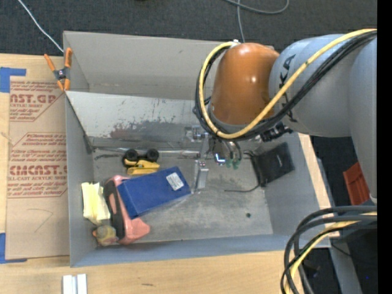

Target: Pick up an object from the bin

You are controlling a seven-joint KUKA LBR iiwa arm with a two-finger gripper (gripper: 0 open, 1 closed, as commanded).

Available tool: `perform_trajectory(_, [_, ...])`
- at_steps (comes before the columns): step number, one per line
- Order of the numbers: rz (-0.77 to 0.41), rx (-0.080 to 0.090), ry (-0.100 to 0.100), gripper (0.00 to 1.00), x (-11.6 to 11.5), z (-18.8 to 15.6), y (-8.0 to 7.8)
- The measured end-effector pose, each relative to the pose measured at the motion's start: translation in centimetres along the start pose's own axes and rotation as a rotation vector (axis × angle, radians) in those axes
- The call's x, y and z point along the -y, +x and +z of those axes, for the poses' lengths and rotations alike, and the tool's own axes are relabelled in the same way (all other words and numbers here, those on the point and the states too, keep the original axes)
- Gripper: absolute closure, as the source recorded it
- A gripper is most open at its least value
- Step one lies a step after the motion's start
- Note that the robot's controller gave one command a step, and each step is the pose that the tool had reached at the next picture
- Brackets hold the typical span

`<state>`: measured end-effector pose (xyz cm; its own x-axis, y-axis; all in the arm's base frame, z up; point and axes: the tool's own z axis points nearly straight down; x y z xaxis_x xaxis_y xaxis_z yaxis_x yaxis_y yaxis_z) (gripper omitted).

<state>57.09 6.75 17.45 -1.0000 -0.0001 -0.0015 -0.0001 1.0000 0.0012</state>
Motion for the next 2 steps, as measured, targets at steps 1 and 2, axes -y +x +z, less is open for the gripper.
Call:
perform_trajectory(1, [0.01, -0.001, -0.001, 0.0, -4.7, 6.2, 1.5])
perform_trajectory(2, [0.029, 0.0, -0.002, 0.0, -6.2, 8.9, 0.2])
